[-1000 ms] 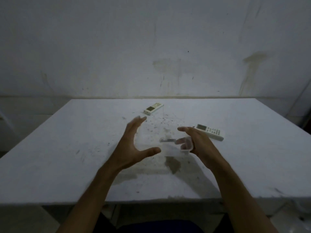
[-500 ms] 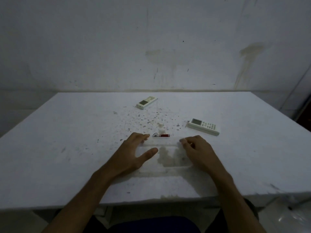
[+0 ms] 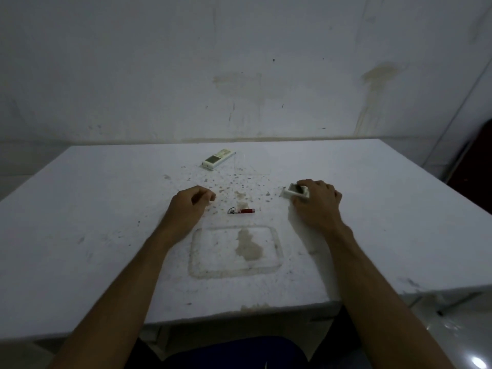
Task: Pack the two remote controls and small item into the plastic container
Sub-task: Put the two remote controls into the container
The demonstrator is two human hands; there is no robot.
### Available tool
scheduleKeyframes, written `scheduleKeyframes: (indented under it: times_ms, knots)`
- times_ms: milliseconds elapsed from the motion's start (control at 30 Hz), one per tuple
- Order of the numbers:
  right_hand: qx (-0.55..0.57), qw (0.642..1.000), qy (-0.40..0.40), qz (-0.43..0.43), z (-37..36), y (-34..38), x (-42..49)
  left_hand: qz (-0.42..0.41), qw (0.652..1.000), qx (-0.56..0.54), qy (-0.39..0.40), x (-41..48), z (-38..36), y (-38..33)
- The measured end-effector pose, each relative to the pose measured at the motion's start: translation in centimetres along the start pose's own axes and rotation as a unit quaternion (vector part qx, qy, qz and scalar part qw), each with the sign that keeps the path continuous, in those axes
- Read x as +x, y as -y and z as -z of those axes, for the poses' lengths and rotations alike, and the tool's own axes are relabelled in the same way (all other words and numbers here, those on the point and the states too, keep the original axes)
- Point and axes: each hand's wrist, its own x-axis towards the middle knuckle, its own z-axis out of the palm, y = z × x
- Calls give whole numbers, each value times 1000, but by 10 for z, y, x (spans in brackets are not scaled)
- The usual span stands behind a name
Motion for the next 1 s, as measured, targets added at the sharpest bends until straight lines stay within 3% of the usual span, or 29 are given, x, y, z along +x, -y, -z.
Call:
scheduleKeyframes:
  times_ms: [167, 300, 433, 633, 867, 1000]
  knots:
    - [55, 998, -7, 34, 11, 14, -8, -21, 1000, -13, -19, -13, 1, -7]
    - [157, 980, -22, 118, 30, 47, -18, -48, 995, -70, -43, -28, 1, -24]
    - [223, 950, 26, 216, 43, 84, -37, -118, 988, -98, -7, -43, -1, -49]
    - [219, 938, 86, 256, 38, 113, -54, -98, 983, -155, 12, -49, 7, -49]
    - [170, 919, 227, 274, 33, 100, -64, -15, 993, -11, 113, -83, 25, -28]
    - [130, 912, 269, 282, 27, 93, -73, -32, 981, 95, 164, -97, 18, -16]
